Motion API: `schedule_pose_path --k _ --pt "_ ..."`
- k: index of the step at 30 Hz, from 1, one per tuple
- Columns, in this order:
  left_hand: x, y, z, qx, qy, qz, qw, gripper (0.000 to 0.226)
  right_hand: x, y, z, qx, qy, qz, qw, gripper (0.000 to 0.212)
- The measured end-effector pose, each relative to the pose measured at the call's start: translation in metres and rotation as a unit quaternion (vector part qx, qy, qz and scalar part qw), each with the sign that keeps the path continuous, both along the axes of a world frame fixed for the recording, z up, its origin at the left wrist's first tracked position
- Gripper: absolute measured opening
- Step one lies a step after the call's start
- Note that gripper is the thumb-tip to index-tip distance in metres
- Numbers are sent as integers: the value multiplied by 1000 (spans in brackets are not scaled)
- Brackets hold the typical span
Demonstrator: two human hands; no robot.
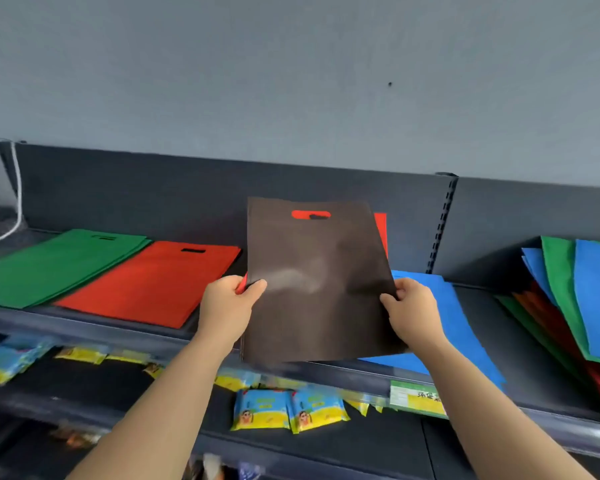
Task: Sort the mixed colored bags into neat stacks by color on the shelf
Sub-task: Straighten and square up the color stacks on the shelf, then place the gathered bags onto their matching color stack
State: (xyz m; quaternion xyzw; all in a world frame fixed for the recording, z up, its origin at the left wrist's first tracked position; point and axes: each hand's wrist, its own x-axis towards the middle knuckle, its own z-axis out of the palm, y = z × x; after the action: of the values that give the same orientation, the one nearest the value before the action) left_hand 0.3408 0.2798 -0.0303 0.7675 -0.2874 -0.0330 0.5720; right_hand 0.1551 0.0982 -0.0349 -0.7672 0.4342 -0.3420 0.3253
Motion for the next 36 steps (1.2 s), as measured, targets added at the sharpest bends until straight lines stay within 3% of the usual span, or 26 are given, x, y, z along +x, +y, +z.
schedule_pose_path --k 4,10,18,23,27,31,34,36 --pt "39 34 3 -11 13 -1 1000 54 45 23 -8 28 -6 2 1000 10" --pt "82 64 6 -1 11 -25 1000 43 97 39 -14 34 11 7 999 25" --pt "128 70 0 -51 42 -3 998 28 138 31 -30 46 32 7 998 14" --pt "153 68 1 -60 22 7 998 36 136 28 -43 58 46 -12 997 54" --pt "165 71 4 -62 30 5 998 57 135 30 -48 15 135 -50 989 55" --pt "187 73 15 -94 36 -2 995 60 143 34 -47 -7 244 -77 967 42" --pt "211 79 28 -117 28 -20 993 59 153 44 -45 -70 349 -100 929 39" --pt "233 84 37 -126 23 -38 991 58 168 53 -43 -98 341 -102 929 37"
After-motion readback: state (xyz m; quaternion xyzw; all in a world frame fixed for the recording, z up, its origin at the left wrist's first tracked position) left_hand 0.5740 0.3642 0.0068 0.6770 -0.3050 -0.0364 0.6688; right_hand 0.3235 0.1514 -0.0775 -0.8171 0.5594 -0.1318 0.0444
